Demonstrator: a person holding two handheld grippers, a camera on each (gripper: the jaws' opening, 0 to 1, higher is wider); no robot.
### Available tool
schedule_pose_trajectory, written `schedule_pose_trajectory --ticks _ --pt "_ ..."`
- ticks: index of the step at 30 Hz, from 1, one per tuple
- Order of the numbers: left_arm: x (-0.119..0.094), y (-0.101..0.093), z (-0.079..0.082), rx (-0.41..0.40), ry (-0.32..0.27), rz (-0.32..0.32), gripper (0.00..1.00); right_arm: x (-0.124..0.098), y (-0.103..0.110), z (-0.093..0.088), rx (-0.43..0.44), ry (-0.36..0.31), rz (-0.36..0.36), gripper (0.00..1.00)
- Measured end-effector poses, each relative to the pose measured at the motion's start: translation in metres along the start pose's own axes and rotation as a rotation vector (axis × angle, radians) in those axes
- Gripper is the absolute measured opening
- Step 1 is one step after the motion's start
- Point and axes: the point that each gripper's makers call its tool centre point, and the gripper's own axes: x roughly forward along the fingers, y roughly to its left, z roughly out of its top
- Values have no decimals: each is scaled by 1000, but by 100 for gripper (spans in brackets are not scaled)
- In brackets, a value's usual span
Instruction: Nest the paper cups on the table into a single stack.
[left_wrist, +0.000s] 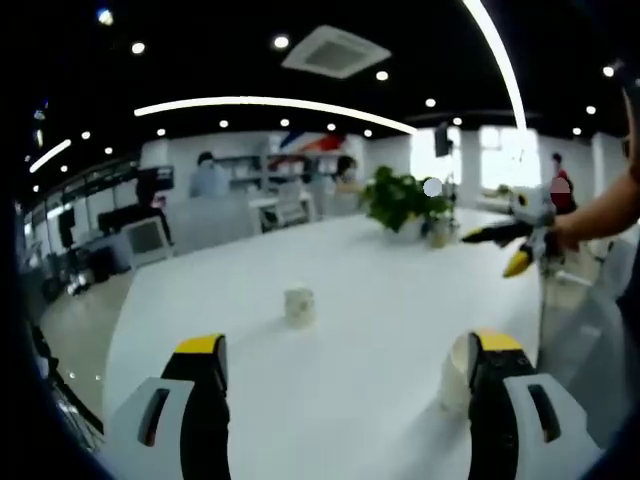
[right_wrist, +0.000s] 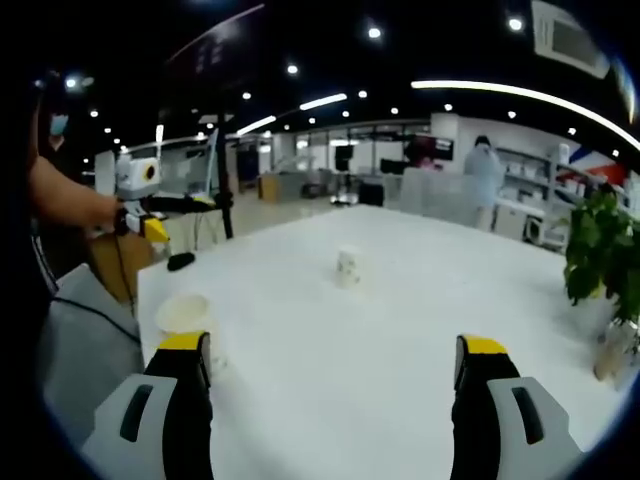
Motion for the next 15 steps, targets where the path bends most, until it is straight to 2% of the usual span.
schedule_pose_trajectory --ticks 6,8,15 --pt "-10 12 -15 -4 36 22 98 3 -3 3 5 -4 4 100" --pt "-11 13 -16 -7 38 20 98 5 -4 10 8 -49 3 100" --pt "-12 17 -12 -7 38 25 98 7 -6 5 30 -32 -10 100"
